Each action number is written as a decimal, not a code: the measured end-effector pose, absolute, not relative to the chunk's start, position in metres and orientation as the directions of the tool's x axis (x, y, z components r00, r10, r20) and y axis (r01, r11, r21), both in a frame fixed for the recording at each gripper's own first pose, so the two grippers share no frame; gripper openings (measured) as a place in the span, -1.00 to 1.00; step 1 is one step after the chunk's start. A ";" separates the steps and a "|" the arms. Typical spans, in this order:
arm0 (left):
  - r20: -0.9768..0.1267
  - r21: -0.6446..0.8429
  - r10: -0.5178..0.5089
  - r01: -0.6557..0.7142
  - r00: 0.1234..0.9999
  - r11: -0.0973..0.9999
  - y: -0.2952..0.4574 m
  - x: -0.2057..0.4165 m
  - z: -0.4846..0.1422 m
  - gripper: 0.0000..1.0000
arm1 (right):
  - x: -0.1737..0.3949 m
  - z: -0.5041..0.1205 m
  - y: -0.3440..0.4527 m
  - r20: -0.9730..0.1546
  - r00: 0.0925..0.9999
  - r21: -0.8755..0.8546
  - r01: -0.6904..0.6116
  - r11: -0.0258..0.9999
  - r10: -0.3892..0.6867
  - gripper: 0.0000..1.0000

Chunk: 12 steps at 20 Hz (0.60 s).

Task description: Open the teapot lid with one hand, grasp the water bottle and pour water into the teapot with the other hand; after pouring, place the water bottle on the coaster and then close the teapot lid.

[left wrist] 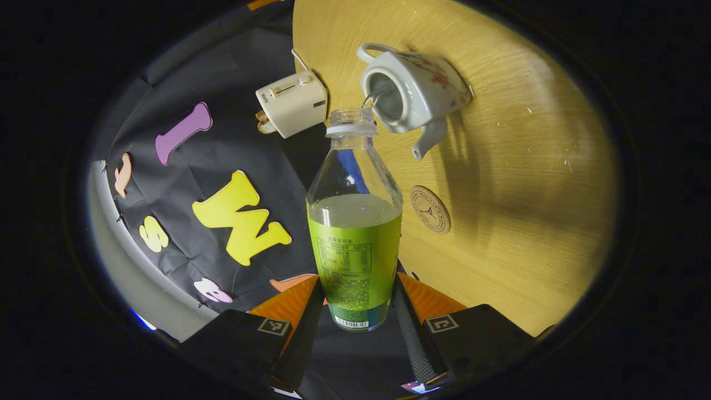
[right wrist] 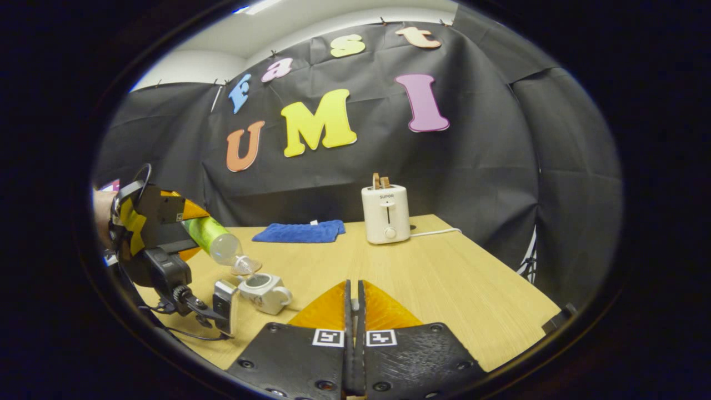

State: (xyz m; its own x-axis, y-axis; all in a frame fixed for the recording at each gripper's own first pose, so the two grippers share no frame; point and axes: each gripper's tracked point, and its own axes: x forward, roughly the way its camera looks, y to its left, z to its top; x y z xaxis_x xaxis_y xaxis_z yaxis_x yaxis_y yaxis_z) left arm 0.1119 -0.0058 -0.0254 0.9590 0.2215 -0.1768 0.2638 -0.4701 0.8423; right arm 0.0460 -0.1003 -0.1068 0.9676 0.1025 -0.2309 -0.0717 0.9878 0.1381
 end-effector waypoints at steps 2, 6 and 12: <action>-0.166 0.836 0.221 0.256 0.961 -0.485 -0.008 0.113 -0.021 0.47 | 0.044 -0.105 -0.099 -0.228 0.968 0.141 -0.075 0.987 0.106 -1.00; -0.125 0.816 0.223 0.228 0.967 -0.532 -0.013 0.114 -0.008 0.47 | 0.043 -0.102 -0.098 -0.216 0.970 0.139 -0.079 0.987 0.108 -1.00; -0.087 0.778 0.230 0.210 0.969 -0.593 -0.016 0.114 0.004 0.46 | 0.042 -0.101 -0.099 -0.211 0.971 0.143 -0.081 0.986 0.110 -1.00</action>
State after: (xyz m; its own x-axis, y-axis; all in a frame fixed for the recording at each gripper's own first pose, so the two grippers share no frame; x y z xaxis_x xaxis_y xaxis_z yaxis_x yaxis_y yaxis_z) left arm 0.1141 -0.0162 0.0035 0.9693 0.2299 -0.0872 0.2104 -0.5925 0.7776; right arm 0.0419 -0.0987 -0.1011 0.9712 0.1101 -0.2115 -0.0807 0.9864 0.1429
